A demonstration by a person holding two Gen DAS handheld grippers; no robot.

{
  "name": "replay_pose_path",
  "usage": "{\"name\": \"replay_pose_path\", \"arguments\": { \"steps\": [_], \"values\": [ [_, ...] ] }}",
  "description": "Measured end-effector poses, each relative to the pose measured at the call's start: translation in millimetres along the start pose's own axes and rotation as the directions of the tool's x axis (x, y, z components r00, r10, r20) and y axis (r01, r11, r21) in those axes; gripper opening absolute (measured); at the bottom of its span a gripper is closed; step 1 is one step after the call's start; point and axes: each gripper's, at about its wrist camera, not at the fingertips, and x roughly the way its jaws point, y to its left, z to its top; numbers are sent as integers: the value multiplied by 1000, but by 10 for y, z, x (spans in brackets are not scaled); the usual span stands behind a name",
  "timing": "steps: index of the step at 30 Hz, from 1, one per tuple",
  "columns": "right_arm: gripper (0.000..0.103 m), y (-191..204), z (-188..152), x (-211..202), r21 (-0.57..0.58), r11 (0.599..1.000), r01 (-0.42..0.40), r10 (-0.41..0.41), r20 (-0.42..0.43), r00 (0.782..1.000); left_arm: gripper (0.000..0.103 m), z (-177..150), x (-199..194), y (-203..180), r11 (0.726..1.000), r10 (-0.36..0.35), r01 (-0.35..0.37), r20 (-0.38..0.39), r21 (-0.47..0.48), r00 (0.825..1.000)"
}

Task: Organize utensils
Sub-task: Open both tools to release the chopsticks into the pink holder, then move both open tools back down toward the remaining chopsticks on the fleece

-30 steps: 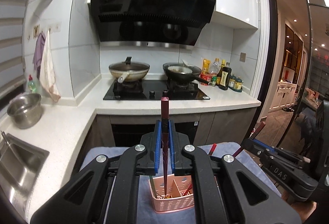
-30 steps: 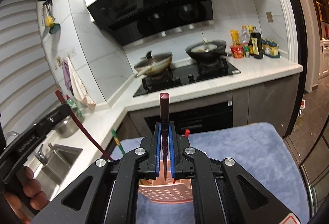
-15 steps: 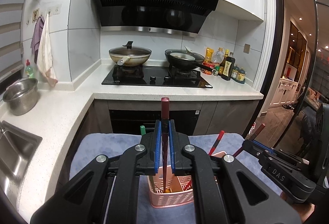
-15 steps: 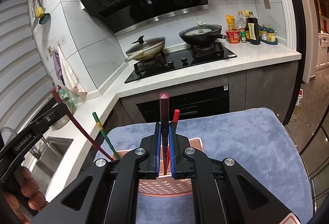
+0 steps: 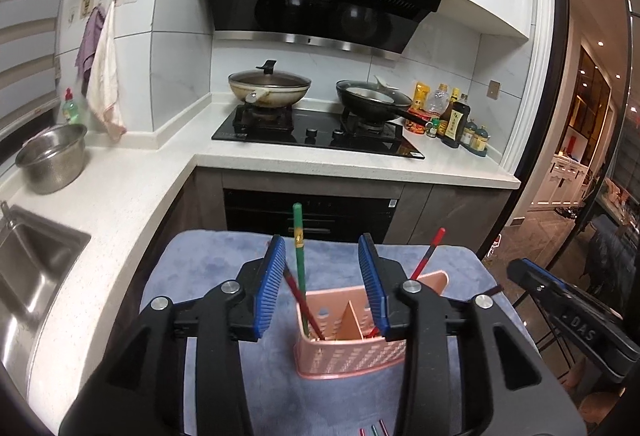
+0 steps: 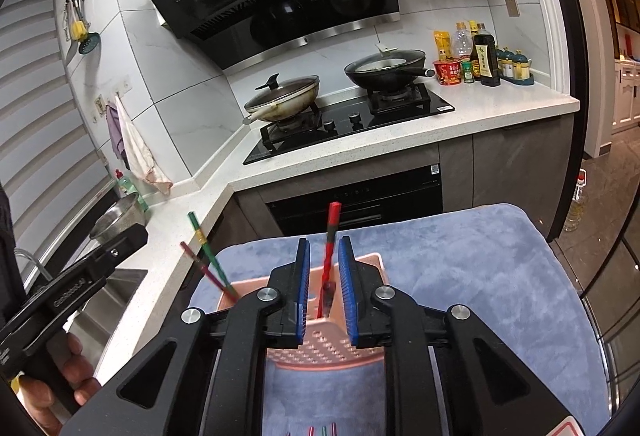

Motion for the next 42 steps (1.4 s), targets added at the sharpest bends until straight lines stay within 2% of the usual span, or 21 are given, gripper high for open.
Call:
{"name": "replay_pose_path", "arguments": {
  "steps": [3, 8, 11, 14, 18, 35, 42],
  "values": [
    [20, 9, -74, -127, 1, 1000, -6, 6, 7, 1000, 49, -86, -96, -16, 1000, 27, -27, 0, 14, 1000],
    [22, 41, -282, -292, -2, 1000, -15, 15, -15, 1000, 50, -275, -236, -77, 998, 42, -41, -24, 43, 999],
    [22, 111, -469, -390, -60, 998, 7, -9, -33, 999, 50, -394, -315, -107, 997, 47, -45, -36, 58, 998],
    [22, 154, -652, -475, -105, 994, 22, -27, -52, 998, 53, -515, -384, -129, 996, 63, -60, -48, 69, 997],
    [22, 121, -885, -555, -103, 995, 15, -26, -97, 995, 58, -697, -451, -138, 995, 81, -75, -75, 71, 994],
    [23, -52, -1760, -820, -94, 993, 73, -93, -225, 970, 61, -1402, -665, -139, 992, 117, -103, -202, 79, 972],
    [23, -86, -2136, -872, -100, 991, 86, -112, -293, 950, 62, -1724, -751, -125, 989, 136, -116, -249, 94, 959]
  ]
}}
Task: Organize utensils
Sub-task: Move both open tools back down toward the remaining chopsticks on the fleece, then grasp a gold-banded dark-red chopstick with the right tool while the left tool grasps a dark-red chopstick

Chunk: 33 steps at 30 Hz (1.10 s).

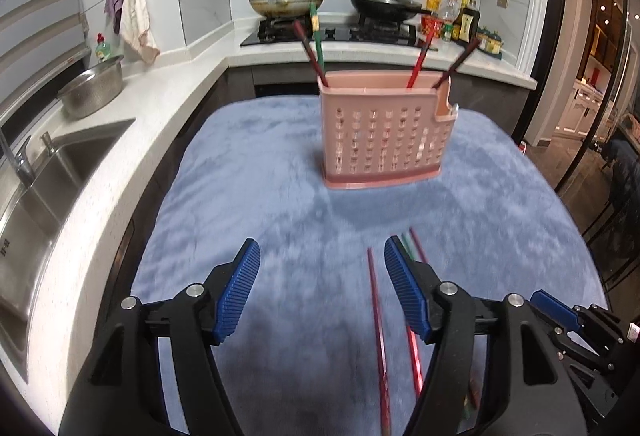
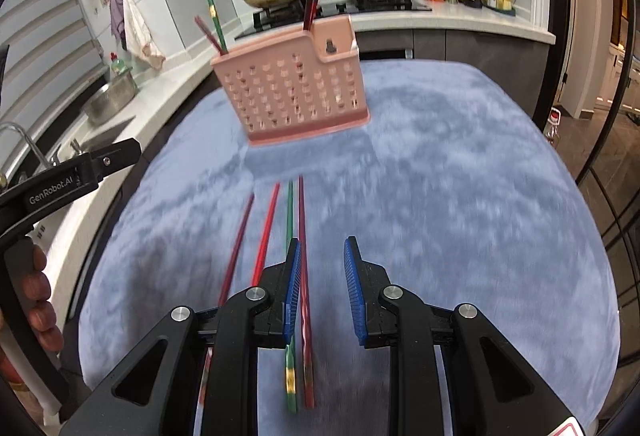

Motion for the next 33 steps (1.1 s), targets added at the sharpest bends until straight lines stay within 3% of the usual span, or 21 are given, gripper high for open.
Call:
{"name": "replay_pose_path", "arguments": {
  "steps": [13, 33],
  "values": [
    [22, 45, -592, 219, -34, 999, 6, -10, -127, 992, 62, -554, 139, 16, 1000, 13, -12, -124, 10, 992],
    [20, 101, -806, 288, -58, 998, -4, -6, -178, 984, 62, -919, 241, -30, 999, -1, 9, -228, 37, 974]
  ]
}}
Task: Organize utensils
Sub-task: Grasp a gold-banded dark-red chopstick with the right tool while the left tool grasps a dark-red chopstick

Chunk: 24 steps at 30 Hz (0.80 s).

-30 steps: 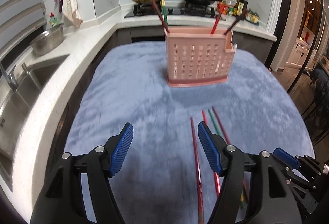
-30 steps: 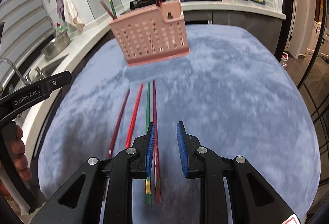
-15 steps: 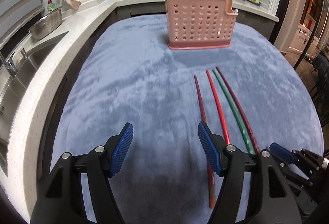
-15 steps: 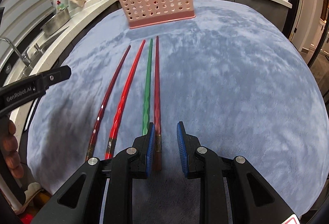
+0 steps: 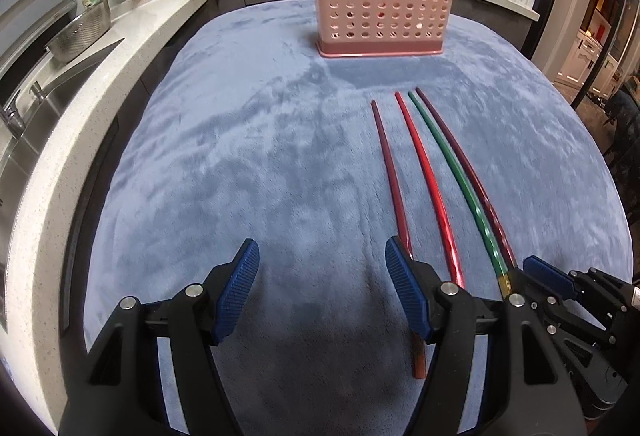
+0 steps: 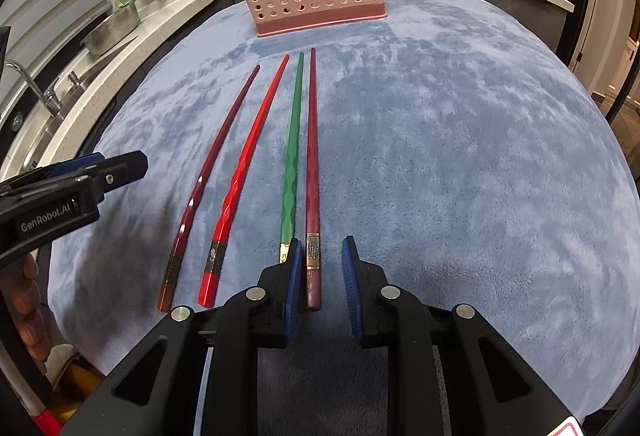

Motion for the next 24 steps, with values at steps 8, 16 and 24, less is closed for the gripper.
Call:
{"name": "replay_pose_path", "arguments": {
  "steps": [8, 16, 24],
  "values": [
    [17, -2, -40, 31, -4, 1000, 11, -11, -3, 1000, 62, -74, 71, -91, 999, -24, 25, -44, 28, 999],
    [9, -67, -91, 18, 21, 1000, 11, -12, 14, 1000, 62, -188, 156, -137, 998, -55, 59, -105, 36, 993],
    [8, -55, -116, 24, 8, 1000, 27, -27, 19, 999, 62, -255, 178, -247, 993, -80, 90, -130, 76, 988]
  ]
}}
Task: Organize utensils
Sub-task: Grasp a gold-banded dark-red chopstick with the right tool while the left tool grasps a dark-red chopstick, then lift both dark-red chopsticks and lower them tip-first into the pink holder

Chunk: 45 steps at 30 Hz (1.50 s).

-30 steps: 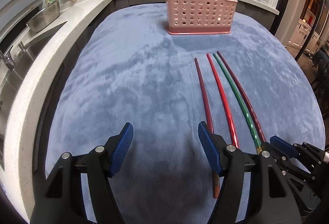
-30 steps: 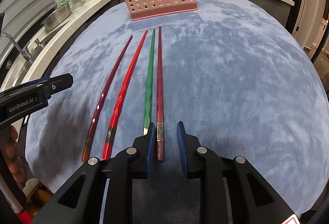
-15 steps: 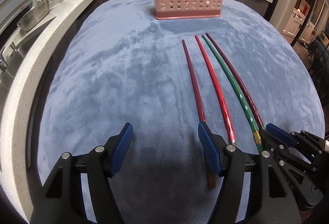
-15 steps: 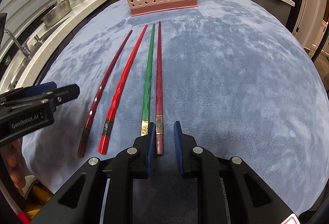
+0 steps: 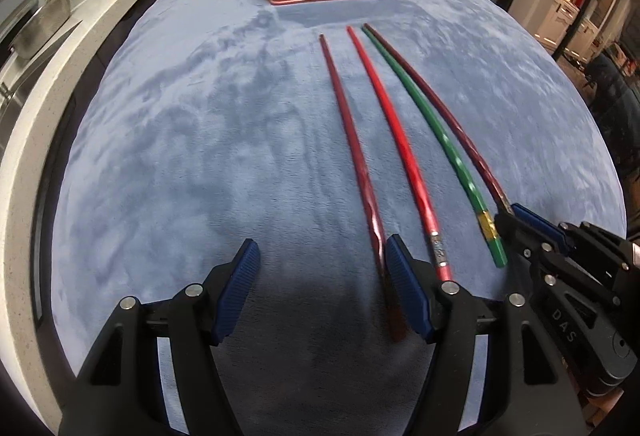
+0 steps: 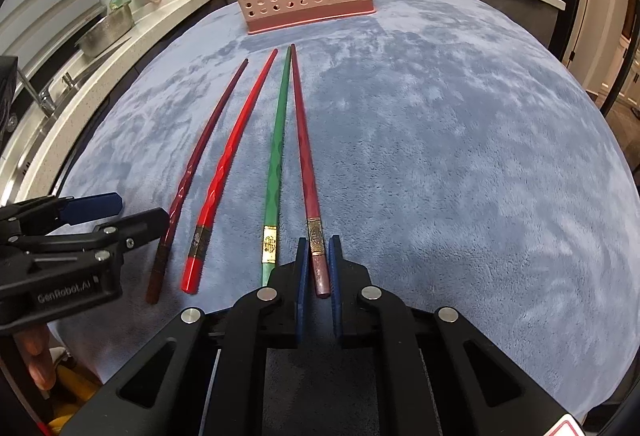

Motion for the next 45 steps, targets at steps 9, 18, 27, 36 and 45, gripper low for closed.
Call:
{"name": "replay_pose_path", "arguments": {
  "steps": [9, 18, 27, 36, 45],
  "values": [
    [8, -8, -5, -5, 1, 1000, -5, 5, 1, 1000, 62, -70, 41, -50, 1000, -13, 14, -36, 16, 999],
    [8, -9, -24, -12, 5, 1000, -8, 8, 3, 1000, 47, -111, 60, -62, 999, -48, 49, -48, 14, 998],
    [8, -7, -27, -10, 4, 1000, -9, 9, 4, 1000, 8, -131, 44, -29, 997, -75, 75, -45, 5, 996],
    [7, 21, 98, -197, -5, 1000, -24, 24, 34, 999, 7, 36, -249, 175, 998, -46, 50, 86, -38, 995],
    [7, -25, 578, -599, 3, 1000, -26, 25, 164, 986, 7, 386, -613, 265, 999, -13, 19, 214, -26, 977]
  ]
}}
